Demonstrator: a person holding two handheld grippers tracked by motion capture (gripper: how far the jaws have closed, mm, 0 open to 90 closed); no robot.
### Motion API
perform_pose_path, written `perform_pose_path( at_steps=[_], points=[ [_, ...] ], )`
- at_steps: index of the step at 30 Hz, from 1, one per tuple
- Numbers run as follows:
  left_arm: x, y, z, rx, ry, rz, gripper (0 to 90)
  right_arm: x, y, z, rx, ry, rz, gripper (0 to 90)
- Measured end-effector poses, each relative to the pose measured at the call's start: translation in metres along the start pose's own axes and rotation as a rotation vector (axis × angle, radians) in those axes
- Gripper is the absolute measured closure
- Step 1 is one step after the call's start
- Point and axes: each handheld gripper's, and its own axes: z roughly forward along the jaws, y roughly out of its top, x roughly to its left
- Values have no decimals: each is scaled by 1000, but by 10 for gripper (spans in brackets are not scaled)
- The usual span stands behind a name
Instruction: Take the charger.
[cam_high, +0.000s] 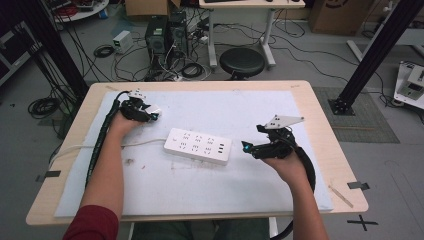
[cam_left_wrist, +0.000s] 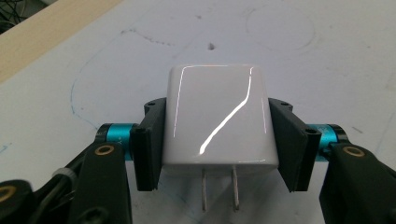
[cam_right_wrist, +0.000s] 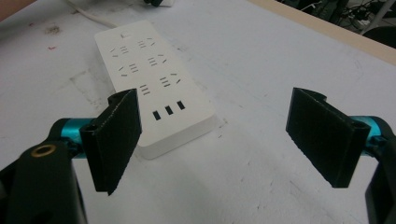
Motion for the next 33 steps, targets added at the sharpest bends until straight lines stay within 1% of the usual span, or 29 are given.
perform_pose_path(
  at_steps=[1, 2, 3, 4, 5, 6, 7, 9, 10, 11, 12, 13, 14, 15, 16, 17, 18, 19, 20, 22, 23, 24, 26, 27, 28, 29, 30, 31, 33],
  points=[
    [-2, 2, -4, 0, -5, 11, 425, 0, 0, 0, -2, 0, 1, 185],
    [-2, 2, -4, 0, -5, 11, 425, 0, 1, 0, -5, 4, -2, 185],
    [-5, 7, -13, -5, -3, 21, 425, 1, 1, -1, -2, 5, -4, 185],
    [-5, 7, -13, -5, -3, 21, 425, 1, 2, -1, -5, 7, -6, 185],
    [-11, 13, -26, -21, -5, 30, 425, 2, 2, -1, -5, 10, -11, 185],
    [-11, 13, -26, -21, -5, 30, 425, 2, 2, -1, -5, 10, -11, 185],
    [-19, 17, -41, -53, -1, 48, 425, 3, 3, -3, -6, 18, -19, 185],
    [-27, 21, -57, -90, -5, 47, 425, 4, 3, -5, -16, 25, -24, 185],
    [-27, 21, -57, -90, -5, 47, 425, 4, 3, -5, -16, 25, -24, 185],
    [-38, 23, -73, -108, 7, 59, 425, 6, 4, -8, -19, 25, -22, 185],
    [-38, 23, -73, -108, 7, 59, 425, 6, 4, -8, -19, 25, -22, 185],
    [-49, 25, -88, -126, 0, 64, 425, 8, 4, -12, -27, 30, -30, 185],
    [-56, 25, -95, -130, -1, 69, 425, 9, 5, -14, -33, 31, -35, 185],
    [-63, 26, -101, -134, 0, 80, 425, 10, 5, -16, -34, 34, -36, 185],
    [-63, 26, -101, -134, 0, 80, 425, 11, 6, -17, -39, 37, -44, 185],
    [-77, 24, -114, -135, -2, 100, 425, 12, 6, -19, -39, 40, -43, 185],
    [-77, 24, -114, -135, -2, 100, 425, 12, 6, -19, -39, 40, -43, 185],
    [-91, 21, -125, -152, 2, 125, 425, 13, 7, -21, -42, 48, -52, 185],
    [-91, 21, -125, -152, 2, 125, 425, 14, 7, -22, -42, 51, -54, 185],
    [-104, 17, -136, -171, -1, 143, 425, 15, 7, -23, -45, 55, -55, 185],
    [-116, 12, -145, -190, -12, 161, 425, 17, 6, -24, -46, 61, -59, 185],
    [-116, 12, -145, -190, -12, 161, 425, 17, 6, -24, -46, 61, -59, 185],
    [-126, 6, -152, -205, -25, 179, 425, 18, 5, -24, -42, 66, -62, 185],
    [-131, 4, -155, -207, -26, 183, 425, 19, 3, -24, -44, 67, -62, 185],
    [-134, 2, -157, -199, -26, 200, 425, 19, 2, -24, -42, 69, -58, 185],
    [-138, 0, -158, -207, -38, 191, 425, 19, 2, -24, -43, 71, -60, 185],
    [-141, -1, -158, -203, -48, 197, 425, 19, 2, -24, -43, 71, -60, 185],
    [-147, -3, -158, -184, -43, 221, 425, 19, 1, -23, -43, 76, -54, 185],
    [-151, -4, -157, -184, -56, 225, 425, 19, 2, -23, -40, 78, -52, 185]
  ],
)
